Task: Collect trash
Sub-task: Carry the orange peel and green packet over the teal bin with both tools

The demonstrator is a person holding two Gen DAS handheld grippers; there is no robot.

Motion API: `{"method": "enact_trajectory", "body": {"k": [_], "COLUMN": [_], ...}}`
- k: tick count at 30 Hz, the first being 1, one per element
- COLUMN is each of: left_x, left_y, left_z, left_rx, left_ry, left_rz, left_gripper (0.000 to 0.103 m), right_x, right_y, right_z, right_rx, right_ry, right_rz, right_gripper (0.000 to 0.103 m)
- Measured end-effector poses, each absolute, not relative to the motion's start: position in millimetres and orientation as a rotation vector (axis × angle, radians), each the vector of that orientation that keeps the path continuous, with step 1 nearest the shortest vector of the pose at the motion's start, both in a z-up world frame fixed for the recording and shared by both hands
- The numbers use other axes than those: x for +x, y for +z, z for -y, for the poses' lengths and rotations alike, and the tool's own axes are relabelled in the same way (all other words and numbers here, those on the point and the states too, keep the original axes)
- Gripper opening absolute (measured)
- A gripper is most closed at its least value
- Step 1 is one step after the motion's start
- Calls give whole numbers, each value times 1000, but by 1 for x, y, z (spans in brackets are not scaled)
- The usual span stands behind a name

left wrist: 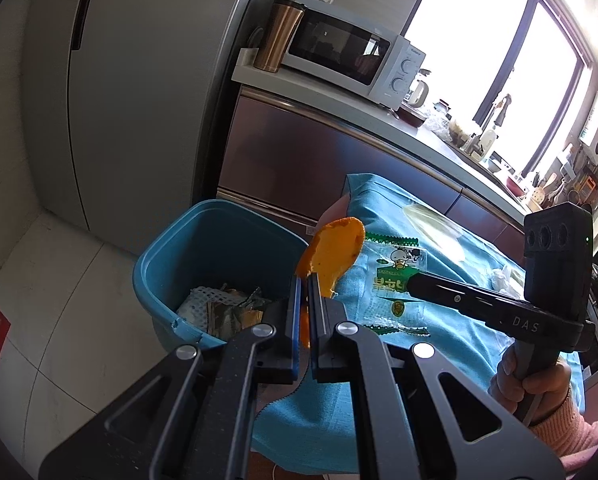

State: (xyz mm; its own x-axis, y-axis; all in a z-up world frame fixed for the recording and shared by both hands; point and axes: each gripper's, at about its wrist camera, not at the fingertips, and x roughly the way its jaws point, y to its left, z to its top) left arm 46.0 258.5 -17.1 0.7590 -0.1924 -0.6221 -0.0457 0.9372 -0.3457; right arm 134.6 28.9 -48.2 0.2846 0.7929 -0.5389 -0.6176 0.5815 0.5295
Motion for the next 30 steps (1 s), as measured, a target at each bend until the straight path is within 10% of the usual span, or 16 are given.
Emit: {"method": "enact_trajectory", "body": {"k": [30], "left_x": [67], "left_y": [-27], "left_z": [-271], "left_rx": [-361], "left_ry": [-28], "left_rz": [-732], "left_gripper": [4], "right_x": [143], "right_y": [-50], "right_z": [-45], "right_rx": [216], "right_ry": [950], "right_rz": [-887], "right_gripper": [2]}}
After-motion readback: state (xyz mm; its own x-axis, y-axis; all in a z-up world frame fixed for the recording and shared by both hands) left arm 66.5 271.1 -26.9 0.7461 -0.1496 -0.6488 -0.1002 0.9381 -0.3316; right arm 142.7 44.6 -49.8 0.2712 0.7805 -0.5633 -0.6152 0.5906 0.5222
